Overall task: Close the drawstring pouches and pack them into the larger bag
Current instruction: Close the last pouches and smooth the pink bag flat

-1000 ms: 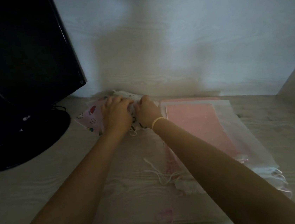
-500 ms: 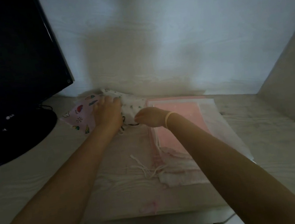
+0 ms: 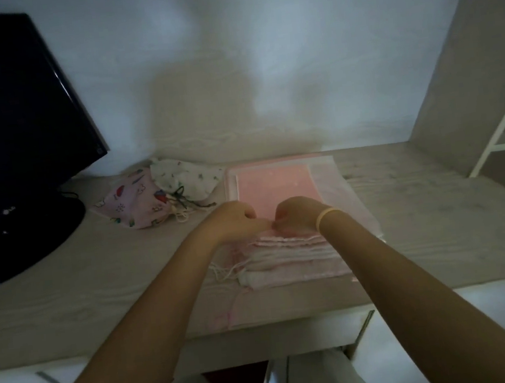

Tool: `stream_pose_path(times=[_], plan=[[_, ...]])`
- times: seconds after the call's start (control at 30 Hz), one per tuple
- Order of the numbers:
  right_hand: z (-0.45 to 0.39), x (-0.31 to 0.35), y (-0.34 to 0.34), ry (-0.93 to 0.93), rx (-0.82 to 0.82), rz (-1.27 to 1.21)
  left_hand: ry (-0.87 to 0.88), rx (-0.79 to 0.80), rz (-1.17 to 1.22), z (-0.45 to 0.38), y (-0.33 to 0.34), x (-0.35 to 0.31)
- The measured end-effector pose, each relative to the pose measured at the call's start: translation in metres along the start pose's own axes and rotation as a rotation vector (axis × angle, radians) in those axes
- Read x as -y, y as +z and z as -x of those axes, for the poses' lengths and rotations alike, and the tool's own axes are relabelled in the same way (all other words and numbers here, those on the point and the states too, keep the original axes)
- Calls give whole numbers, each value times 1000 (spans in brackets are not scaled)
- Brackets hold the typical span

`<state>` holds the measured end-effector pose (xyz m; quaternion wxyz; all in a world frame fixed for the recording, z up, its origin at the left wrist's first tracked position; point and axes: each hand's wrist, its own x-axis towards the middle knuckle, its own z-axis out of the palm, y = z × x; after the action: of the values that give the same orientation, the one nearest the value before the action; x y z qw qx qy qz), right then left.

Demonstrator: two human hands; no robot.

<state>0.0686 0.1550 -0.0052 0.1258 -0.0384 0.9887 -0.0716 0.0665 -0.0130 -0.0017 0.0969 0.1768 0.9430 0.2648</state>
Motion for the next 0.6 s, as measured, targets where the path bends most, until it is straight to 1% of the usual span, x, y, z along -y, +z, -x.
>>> stream_pose_path(times=[0.13, 0.23, 0.37, 0.47, 0.53, 0.6], plan=[[8, -10, 21, 15, -133, -104, -1, 64, 105, 17, 10, 12], [12, -6, 36, 0, -217, -126, 12, 20, 164, 25, 24, 20], [15, -4, 43, -13, -282, -125, 48, -62, 161, 32, 34, 12], [17, -5, 43, -8, -292, -137, -8, -116, 155, 36, 29, 4], [18, -5, 43, -11, -296, -134, -103, -136, 44, 39, 18, 1], [18, -5, 43, -14, -298, -133, -170, -137, -158, 40, 5, 4]])
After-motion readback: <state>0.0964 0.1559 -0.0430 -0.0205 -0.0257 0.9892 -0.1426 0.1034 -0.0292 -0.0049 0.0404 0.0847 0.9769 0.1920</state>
